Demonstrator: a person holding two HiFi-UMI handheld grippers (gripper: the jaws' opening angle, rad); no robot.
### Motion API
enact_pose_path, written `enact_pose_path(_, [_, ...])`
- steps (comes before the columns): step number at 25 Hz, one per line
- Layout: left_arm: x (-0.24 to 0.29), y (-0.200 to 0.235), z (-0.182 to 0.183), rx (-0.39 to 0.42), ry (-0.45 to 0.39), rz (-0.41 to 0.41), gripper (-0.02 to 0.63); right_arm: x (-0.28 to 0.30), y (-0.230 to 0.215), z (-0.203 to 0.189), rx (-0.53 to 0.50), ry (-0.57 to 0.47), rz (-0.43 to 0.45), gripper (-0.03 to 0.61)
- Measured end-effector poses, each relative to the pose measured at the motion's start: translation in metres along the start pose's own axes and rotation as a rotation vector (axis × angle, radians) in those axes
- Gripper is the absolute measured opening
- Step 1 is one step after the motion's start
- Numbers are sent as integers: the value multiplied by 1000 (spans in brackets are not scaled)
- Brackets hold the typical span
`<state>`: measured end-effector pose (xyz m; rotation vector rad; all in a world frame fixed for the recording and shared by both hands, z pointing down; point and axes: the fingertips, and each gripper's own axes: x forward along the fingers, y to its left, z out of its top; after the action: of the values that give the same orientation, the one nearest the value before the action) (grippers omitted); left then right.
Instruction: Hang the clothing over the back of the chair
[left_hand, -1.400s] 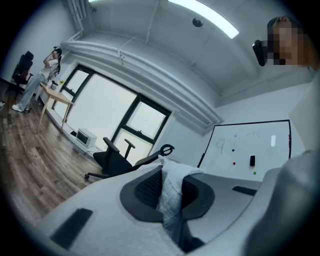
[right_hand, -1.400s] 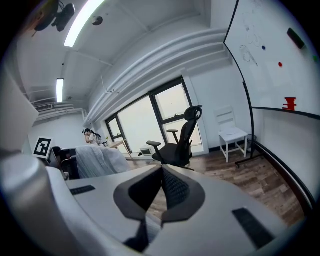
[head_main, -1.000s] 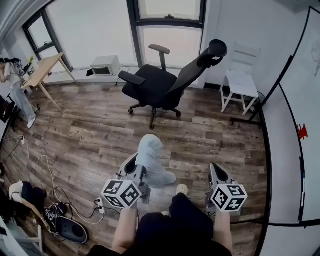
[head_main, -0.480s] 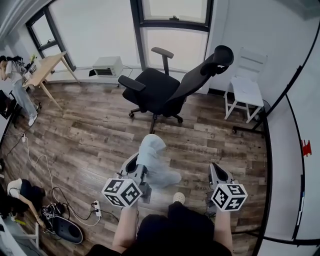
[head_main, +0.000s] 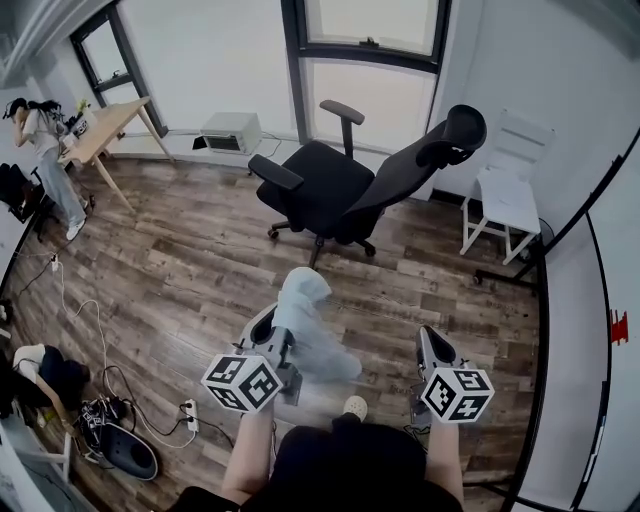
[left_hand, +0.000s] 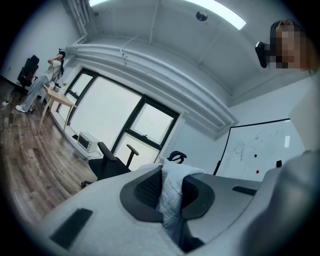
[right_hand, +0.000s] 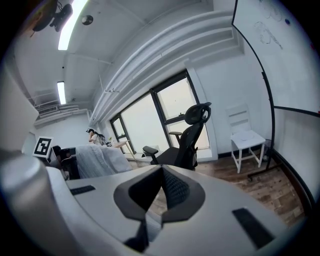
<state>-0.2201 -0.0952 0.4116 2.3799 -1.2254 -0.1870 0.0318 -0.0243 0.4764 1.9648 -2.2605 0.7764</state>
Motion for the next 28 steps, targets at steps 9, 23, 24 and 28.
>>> enact_pose_path(9, [9, 8, -8, 0, -26, 52, 15, 22, -13, 9, -31, 6, 40, 2])
enact_pose_path(23, [29, 35, 3, -14, -29, 102, 15, 55, -15, 2, -16, 58, 64, 2])
enact_pose_path(24, [37, 35, 5, -15, -29, 95, 15, 59, -19, 7, -16, 54, 60, 2])
enact_pose_path(28, [69, 37, 16, -14, -30, 72, 14, 82, -30, 27, -18, 45, 50, 2])
